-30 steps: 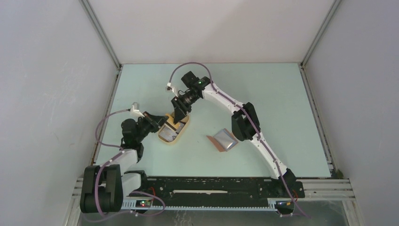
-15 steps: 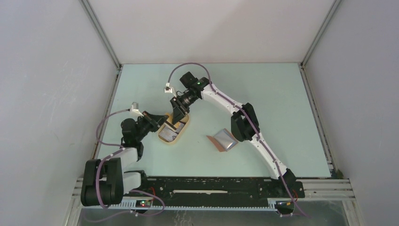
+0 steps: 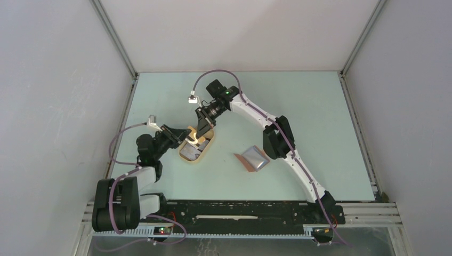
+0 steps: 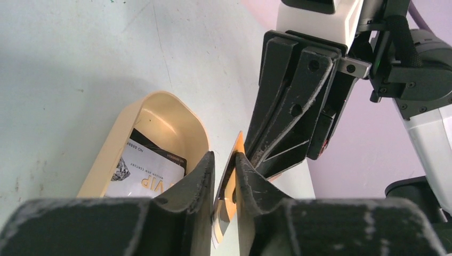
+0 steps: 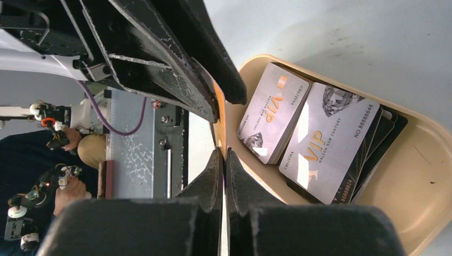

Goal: Put the credit cards into the card holder
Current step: Place the credit card in the storage box.

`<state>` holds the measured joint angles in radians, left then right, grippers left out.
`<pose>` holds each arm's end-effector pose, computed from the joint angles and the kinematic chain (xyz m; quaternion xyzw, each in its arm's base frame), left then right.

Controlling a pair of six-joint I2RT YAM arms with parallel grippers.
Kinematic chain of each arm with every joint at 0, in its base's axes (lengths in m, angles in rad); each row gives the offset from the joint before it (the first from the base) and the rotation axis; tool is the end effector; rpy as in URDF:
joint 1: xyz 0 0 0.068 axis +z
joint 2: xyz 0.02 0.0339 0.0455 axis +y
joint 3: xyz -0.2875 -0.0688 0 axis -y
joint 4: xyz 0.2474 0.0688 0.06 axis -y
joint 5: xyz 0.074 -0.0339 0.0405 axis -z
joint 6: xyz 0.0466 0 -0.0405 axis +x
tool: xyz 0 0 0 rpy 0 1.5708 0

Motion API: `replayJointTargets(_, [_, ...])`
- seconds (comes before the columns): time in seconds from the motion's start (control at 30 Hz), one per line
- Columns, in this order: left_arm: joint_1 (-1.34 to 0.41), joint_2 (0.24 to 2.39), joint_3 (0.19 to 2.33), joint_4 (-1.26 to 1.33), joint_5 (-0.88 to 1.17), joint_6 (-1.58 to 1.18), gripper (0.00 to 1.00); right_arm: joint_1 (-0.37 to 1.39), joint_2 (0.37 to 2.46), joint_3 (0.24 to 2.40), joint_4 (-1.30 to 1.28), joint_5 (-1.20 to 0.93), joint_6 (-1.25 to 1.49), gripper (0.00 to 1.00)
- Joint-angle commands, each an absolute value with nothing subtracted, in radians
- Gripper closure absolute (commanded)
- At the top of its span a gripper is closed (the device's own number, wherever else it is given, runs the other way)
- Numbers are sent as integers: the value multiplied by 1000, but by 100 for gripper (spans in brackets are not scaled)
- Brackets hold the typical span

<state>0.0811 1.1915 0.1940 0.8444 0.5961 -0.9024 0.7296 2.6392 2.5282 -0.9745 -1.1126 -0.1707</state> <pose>0.2108 -0.0091 0.1881 -0.1741 0.7299 -0.4528 0.4815 0.3960 0.4102 0.2005 -0.4729 0.6870 0.5490 0.0547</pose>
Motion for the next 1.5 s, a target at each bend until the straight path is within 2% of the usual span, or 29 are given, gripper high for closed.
replayJointTargets(0.0, [87,1186,232,857,590,-919,70,721,2645,2551,-924,-1165,-142,100])
replayJointTargets(0.2, [90,1174,212,848,605,-919,49,707,2647,2550,-914,-1244,-135,100])
replayJointTargets(0.37, [95,1143,192,848,624,-914,40,694,2652,2548,-895,-1326,-114,100])
replayJointTargets(0.43, [98,1130,187,848,627,-914,39,691,2652,2545,-890,-1339,-111,100])
replayJointTargets(0.57, [100,1119,183,848,631,-919,49,690,2652,2540,-884,-1344,-104,100])
replayJointTargets(0.63, [100,1122,185,849,635,-920,63,690,2652,2539,-882,-1343,-102,100])
replayJointTargets(0.73, [99,1134,187,868,647,-927,76,690,2652,2536,-881,-1332,-99,100])
replayJointTargets(0.8, [100,1147,190,886,655,-933,92,690,2652,2537,-883,-1318,-99,100])
replayJointTargets(0.83, [100,1154,189,895,656,-936,99,690,2651,2539,-886,-1304,-104,97])
replayJointTargets(1.03, [99,1184,183,907,608,-951,100,709,2632,2556,-941,-1203,-167,65])
replayJointTargets(1.13, [99,1191,184,904,594,-951,100,724,2625,2566,-961,-1161,-187,56])
replayJointTargets(1.37, [100,1192,188,904,595,-947,100,750,2624,2577,-972,-1092,-190,55])
replayJointTargets(1.43, [99,1194,187,906,597,-946,100,753,2624,2579,-970,-1088,-183,58])
replayJointTargets(1.47, [100,1194,187,908,598,-946,100,753,2625,2579,-967,-1092,-179,63])
